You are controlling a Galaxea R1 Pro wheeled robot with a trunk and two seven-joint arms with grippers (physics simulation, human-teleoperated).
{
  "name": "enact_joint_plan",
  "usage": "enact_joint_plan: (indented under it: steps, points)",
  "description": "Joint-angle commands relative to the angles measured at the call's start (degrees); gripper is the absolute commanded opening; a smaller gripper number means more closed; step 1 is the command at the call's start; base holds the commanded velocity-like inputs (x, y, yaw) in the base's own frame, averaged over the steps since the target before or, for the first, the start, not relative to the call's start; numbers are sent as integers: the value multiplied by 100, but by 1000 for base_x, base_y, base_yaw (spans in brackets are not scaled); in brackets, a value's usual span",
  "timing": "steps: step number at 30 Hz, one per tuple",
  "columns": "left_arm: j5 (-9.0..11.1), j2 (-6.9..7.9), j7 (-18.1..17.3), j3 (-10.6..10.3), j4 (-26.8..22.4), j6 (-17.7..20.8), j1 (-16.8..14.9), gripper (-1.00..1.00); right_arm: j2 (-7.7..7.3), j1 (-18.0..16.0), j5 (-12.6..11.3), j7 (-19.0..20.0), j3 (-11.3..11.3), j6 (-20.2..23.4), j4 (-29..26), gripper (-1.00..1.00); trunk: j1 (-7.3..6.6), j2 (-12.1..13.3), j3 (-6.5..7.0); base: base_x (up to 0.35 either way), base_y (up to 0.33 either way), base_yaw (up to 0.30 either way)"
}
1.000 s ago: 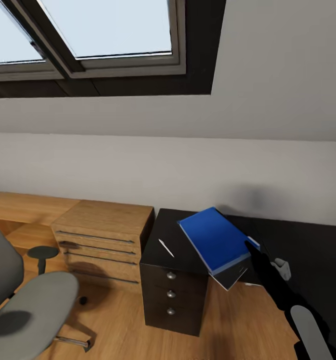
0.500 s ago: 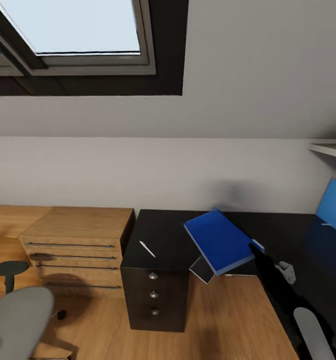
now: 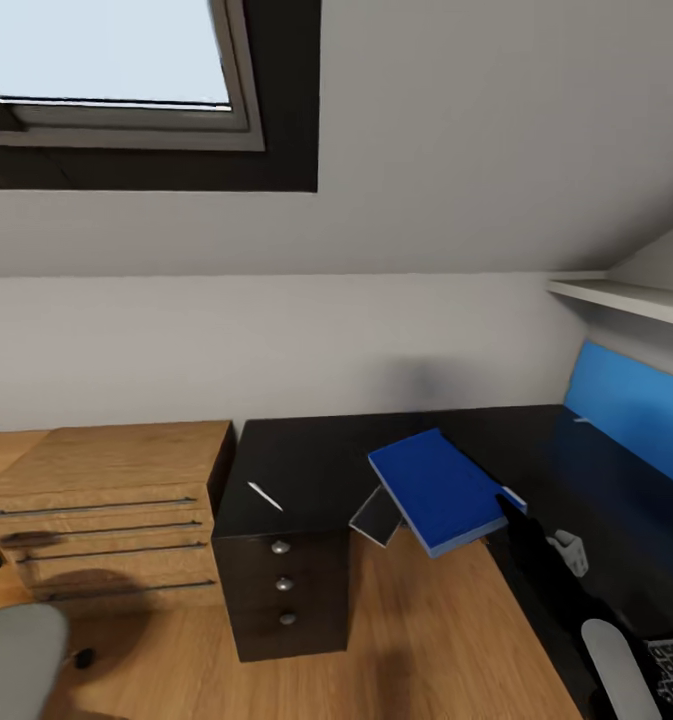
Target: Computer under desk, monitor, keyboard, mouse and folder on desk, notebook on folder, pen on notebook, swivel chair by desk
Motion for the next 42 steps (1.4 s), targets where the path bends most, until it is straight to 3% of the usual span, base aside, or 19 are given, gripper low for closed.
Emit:
enact_joint_plan:
  steps: [1,6,13,16,18,21,27,28,29,30,32,38,42]
  points:
    - [-1,0,24,-7,4,-17,-3,100,6,-6,-31,9,-2,9,-1,-100,2,-10,-11,-1,1,-292]
    - [-1,-6,24,-7,9,-19,-3,100,16,-13,-30,-3,97,-125,-1,-100,2,-10,-11,0,0,-290]
    - [-1,-7,24,-7,10,-19,-3,100,16,-15,5,2,730,-195,-90,-100,2,-10,-11,0,0,-114]
    - [-1,-20,24,-7,15,-12,-3,100,127,-15,101,-23,850,-822,-56,-100,2,-10,-11,0,0,-10]
    - [-1,-41,24,-7,19,-8,-3,100,416,-15,134,-53,879,-1913,79,-100,2,-10,-11,0,0,-3]
    - [-1,-54,24,-10,60,-3,-3,100,583,-15,141,-95,894,-2947,372,-100,2,-10,-11,0,0,-1]
    - [-3,-65,24,-21,92,-2,-3,100,669,-15,114,-178,1073,-3828,748,-100,2,-10,-11,0,0,0]
    - [-2,-65,24,-23,95,-1,-3,100,721,-15,104,-256,1114,-4127,831,-100,2,-10,-11,0,0,0]
    - [-2,-63,24,-24,96,-1,-3,100,809,-15,94,-316,1128,-4362,869,-100,2,-10,-11,0,0,0]
    - [-1,-67,24,-24,97,-1,-3,100,1070,-17,75,-405,1143,-4959,987,-100,2,-10,-11,0,0,0]
    - [-4,-68,24,-25,98,-1,-3,100,1216,-21,63,-435,1162,-5466,1133,-100,2,-10,-11,0,0,0]
    - [-35,-69,17,-26,98,-15,-3,100,1245,-20,54,-427,1331,-5828,1232,-100,2,-10,-11,0,0,-1]
    - [-241,-67,16,-25,98,-24,-3,100,1245,-23,54,-423,1413,-5867,1248,-100,2,-10,-11,4,17,-157]
